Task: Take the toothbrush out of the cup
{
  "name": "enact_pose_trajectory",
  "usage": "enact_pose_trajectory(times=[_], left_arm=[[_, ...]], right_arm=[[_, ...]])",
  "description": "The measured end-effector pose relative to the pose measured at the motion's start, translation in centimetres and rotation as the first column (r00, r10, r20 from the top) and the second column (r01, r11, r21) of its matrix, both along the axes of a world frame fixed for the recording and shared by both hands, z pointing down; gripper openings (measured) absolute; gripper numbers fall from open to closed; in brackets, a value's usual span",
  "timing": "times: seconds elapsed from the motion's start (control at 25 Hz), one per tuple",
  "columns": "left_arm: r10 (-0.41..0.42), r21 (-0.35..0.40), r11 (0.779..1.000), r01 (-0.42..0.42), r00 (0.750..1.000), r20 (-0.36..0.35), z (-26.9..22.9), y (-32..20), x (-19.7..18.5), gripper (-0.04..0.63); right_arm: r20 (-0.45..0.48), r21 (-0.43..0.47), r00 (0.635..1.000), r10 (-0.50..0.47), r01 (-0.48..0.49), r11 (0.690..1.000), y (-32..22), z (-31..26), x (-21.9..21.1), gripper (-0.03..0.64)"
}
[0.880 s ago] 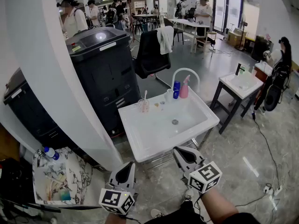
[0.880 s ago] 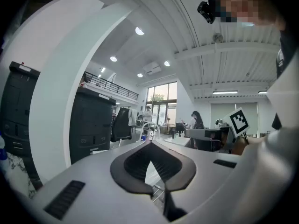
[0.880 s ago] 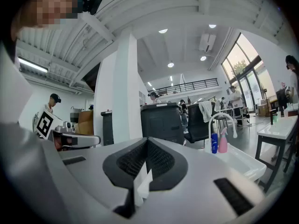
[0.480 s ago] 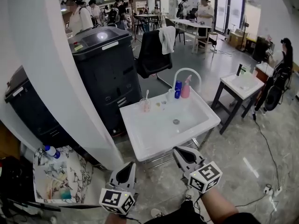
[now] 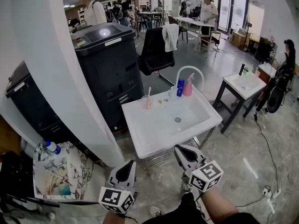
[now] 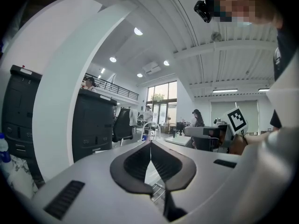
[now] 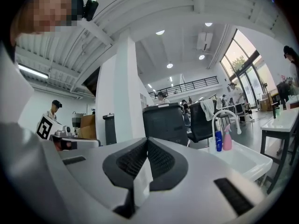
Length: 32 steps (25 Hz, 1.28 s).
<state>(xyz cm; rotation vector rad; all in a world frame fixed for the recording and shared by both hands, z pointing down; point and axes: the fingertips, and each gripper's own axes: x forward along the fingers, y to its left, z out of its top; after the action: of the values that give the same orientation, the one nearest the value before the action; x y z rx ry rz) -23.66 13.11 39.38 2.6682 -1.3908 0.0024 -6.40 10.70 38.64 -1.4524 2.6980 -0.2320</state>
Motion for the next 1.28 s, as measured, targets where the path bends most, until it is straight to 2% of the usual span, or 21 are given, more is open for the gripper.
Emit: enact_pose_trajectory(times=[0.44,0.96,1.28], left_arm=[[-0.095,-0.005,0.995,0.096,0.995,0.011,-0.1,-3.9,2.2,0.02],[-0.183,-0.002,0.983,0.184,0.982,0.036,-0.5,-11.9,9.1,0.023],[-0.219,0.021,0.976,0.218,0.974,0.064,-0.5,-16.0,12.5,0.149]], right_arm=[[-0.014,-0.005,0.992,-0.124,0.123,0.992,-5.3,0.2,1.2,0.021],[-0.01,0.033,0.976,-0.217,0.218,0.975,-15.0,-0.5,7.6,0.098],[-0.005,0.054,0.966,-0.257,0.257,0.965,-19.5,-1.0,10.7,0.123]])
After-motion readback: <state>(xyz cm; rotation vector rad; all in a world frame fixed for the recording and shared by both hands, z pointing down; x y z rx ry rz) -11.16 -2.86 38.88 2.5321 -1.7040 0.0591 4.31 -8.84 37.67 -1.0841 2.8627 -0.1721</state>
